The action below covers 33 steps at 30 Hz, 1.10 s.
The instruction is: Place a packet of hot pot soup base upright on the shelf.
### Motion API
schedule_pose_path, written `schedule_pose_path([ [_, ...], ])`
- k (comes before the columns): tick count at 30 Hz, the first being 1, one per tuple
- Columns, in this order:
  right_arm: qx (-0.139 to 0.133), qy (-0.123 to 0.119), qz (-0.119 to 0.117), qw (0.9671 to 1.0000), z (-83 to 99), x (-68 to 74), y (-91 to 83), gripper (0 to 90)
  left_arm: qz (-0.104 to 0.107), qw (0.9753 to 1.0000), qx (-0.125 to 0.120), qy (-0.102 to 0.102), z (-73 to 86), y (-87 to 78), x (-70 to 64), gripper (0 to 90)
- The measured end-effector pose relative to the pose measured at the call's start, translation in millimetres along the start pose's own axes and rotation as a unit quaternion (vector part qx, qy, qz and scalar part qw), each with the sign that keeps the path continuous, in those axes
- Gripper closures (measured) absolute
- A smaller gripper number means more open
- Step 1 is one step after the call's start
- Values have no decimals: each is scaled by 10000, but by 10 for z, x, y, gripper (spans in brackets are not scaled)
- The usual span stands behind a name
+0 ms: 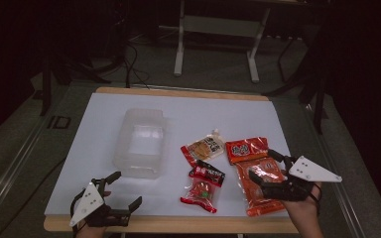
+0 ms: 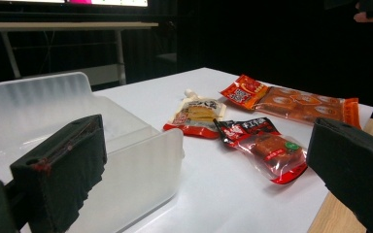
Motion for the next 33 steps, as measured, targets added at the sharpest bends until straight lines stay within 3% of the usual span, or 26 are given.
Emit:
schedule_pose_path([
  [1,25,-38,95,9999,-7,-76,28,107,5,10000,-5,1,-1,-1,-2,15],
  [16,338,118,283,9990,97,-482,322,161,17,10000,-38,-12,10,1,-3,15],
  [25,654,245,535,9961,320,-812,607,170,36,10000,-9,2,20,10,-9,15],
  [33,889,397,518,9939,535,-1012,822,195,37,10000,5,-24,31,8,1,15],
])
Point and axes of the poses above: each handheld gripper's, and its own axes: y roughly forward along the jaws, z roughly out of its underside, x roughly to its left, the point moved 9 cm from there along y, roughly forward along the jaws, and after that the axes turned 13 degrees about z, right-handed, at the moved point
